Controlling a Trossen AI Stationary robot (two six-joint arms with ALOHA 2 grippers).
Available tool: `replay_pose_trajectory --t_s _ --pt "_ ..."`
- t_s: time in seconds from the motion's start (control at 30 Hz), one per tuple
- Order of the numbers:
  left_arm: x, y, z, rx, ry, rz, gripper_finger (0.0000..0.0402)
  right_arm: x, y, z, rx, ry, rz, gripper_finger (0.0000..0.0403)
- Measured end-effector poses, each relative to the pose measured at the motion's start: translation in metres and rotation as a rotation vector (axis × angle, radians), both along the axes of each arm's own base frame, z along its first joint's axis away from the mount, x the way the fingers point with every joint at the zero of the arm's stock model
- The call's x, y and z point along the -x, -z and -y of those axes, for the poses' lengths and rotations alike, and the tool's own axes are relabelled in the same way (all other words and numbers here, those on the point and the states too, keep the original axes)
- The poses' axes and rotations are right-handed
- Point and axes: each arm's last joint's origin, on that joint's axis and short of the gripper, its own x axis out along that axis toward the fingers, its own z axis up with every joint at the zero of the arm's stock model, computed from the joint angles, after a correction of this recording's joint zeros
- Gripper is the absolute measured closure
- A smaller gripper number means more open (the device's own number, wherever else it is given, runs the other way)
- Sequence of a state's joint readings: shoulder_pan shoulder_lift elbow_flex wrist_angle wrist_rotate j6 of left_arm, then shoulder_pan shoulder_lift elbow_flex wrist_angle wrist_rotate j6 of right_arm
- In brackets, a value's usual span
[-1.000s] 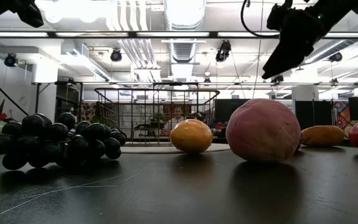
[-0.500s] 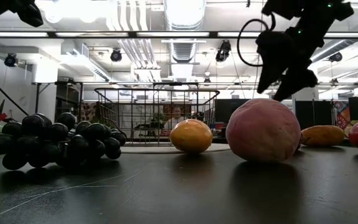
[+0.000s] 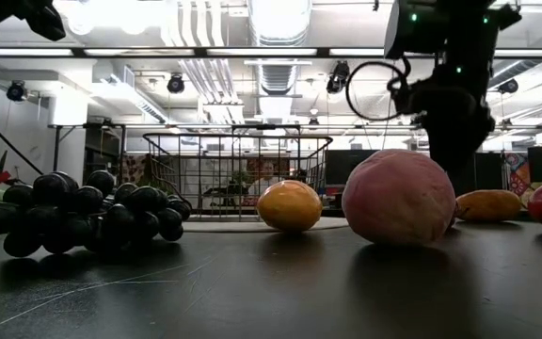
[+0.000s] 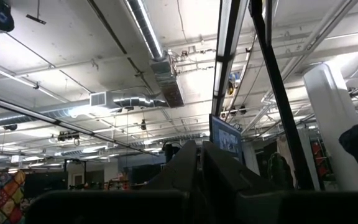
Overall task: Build produce basket
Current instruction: Put the red grapes into the gold wire basket
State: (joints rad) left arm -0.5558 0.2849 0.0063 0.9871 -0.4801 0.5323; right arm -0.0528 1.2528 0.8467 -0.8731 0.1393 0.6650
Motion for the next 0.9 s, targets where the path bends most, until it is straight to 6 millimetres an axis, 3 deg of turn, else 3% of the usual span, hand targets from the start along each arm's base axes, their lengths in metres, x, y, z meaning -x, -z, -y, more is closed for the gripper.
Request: replay_pose_trajectory --t_s 0.27,0.4,0.7,0.77,0.9 --pt "0.000 0.000 0.000 0.000 0.000 0.000 0.0393 -0.009 0.012 0.000 -0.002 -0.057 0.037 0.0090" --pt "0.000 0.000 0.000 0.000 0.000 0.000 0.0393 -0.013 0.014 0.000 0.000 -0.073 0.050 0.0156" --pt "0.000 0.000 0.000 0.000 0.000 0.000 0.0393 -0.017 0.020 0.000 0.008 -0.104 0.032 0.0364" --pt "0.000 0.000 0.000 0.000 0.000 0.000 0.0393 -0.017 0.020 0.000 0.011 -0.117 0.036 0.0385" --pt "0.000 0.000 0.000 0.000 0.000 -0.001 0.0393 -0.016 0.014 0.000 0.017 -0.133 0.057 0.0391"
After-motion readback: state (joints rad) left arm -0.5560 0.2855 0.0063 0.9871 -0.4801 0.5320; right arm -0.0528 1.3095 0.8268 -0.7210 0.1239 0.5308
